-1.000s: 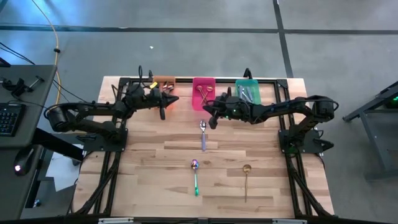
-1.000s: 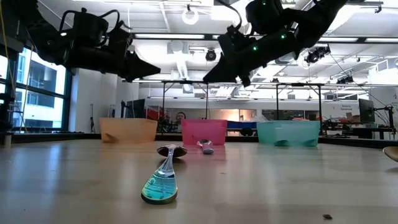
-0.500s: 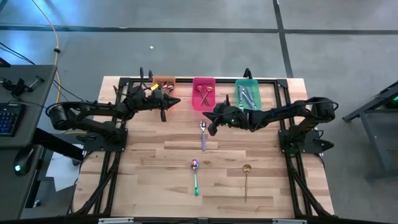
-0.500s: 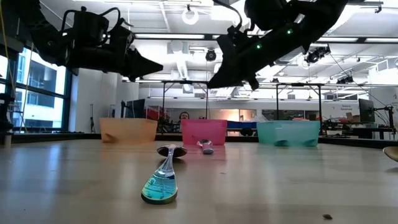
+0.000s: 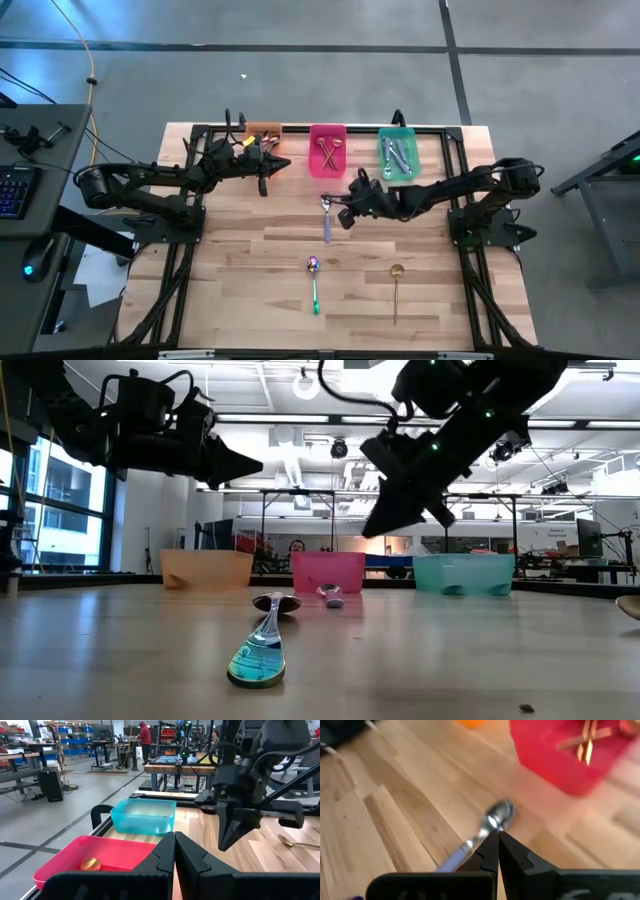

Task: Sort silverware by color (type)
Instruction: Put the yellow spoon into the pink bin

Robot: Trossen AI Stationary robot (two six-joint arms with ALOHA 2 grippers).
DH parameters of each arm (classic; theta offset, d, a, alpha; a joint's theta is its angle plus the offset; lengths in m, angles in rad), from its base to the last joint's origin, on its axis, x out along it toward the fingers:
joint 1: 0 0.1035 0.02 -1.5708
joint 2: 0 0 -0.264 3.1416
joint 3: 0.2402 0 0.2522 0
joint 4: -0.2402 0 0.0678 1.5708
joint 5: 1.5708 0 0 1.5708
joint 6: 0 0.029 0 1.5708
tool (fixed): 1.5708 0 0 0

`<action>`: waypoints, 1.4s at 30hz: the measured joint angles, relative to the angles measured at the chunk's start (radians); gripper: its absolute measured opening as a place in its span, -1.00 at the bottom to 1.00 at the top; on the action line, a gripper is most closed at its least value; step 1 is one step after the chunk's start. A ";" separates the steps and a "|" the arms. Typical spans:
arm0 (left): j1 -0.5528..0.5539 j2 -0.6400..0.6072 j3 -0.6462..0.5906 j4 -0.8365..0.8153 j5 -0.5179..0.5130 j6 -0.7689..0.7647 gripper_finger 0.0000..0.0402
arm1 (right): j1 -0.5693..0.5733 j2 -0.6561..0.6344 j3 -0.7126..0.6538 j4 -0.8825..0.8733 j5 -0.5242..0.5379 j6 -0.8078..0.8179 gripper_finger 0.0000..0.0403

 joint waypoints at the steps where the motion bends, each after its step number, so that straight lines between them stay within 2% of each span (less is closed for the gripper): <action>1: 0.000 0.000 0.000 0.000 0.000 0.000 -1.00 | 0.002 0.000 0.000 -0.023 0.000 0.031 -1.00; 8: 0.000 0.000 0.000 0.013 0.000 0.007 -1.00 | 0.005 0.000 0.000 -0.149 0.000 0.179 -1.00; 14: 0.000 0.000 0.000 0.013 -0.001 0.008 -1.00 | 0.011 0.000 0.013 -0.209 -0.045 0.222 -0.97; 22: 0.000 0.000 0.000 0.009 -0.001 0.008 -1.00 | 0.048 0.001 0.153 -0.501 -0.054 0.301 -0.59; 29: 0.000 0.000 0.000 0.013 -0.001 0.008 -1.00 | 0.091 0.001 0.177 -0.552 -0.054 0.388 -0.37; 39: 0.001 0.000 0.000 0.012 -0.002 0.008 -1.00 | 0.143 0.001 0.177 -0.672 -0.055 0.558 -0.35; 42: 0.000 0.000 0.000 0.012 -0.002 0.008 -1.00 | 0.160 0.001 0.177 -0.713 -0.088 0.630 -0.35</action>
